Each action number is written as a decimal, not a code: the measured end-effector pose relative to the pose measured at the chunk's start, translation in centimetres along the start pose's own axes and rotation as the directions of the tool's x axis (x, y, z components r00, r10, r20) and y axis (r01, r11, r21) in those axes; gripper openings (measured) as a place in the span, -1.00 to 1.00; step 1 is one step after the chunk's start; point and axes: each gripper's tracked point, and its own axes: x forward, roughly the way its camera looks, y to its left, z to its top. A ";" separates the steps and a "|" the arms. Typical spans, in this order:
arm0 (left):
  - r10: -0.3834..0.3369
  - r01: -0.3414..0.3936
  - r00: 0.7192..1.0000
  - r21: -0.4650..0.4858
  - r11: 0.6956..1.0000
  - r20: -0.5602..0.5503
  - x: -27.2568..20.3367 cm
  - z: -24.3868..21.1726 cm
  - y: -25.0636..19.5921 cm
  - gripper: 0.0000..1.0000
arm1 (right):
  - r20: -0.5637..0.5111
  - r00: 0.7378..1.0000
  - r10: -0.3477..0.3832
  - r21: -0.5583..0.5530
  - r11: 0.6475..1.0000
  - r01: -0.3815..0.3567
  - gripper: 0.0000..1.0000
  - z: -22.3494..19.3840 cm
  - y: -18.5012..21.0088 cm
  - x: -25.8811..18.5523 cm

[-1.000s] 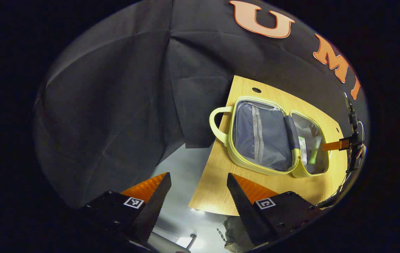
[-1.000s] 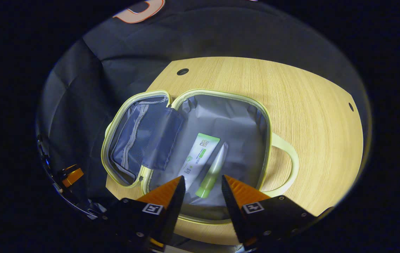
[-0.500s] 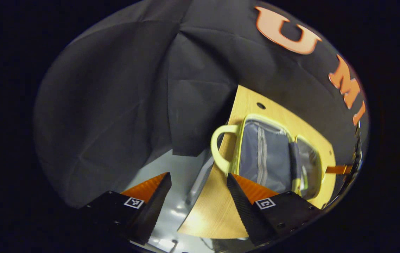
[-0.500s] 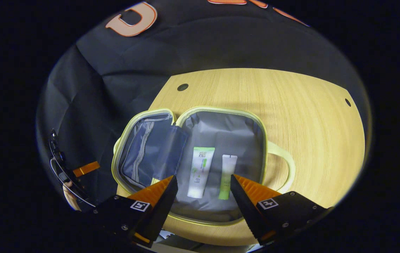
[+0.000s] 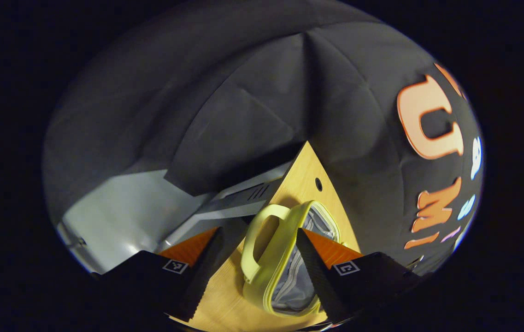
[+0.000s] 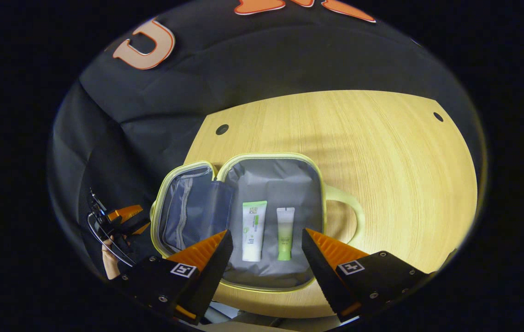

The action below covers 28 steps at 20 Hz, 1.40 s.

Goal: First open the suitcase, pack the skin care products into it, and then close the suitcase.

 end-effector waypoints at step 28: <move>0.162 -0.154 0.987 0.349 0.924 0.006 -2.3 -0.7 -9.6 -0.72 | 0.061 0.998 0.009 0.059 0.998 -0.012 0.92 2.7 -4.1 -1.4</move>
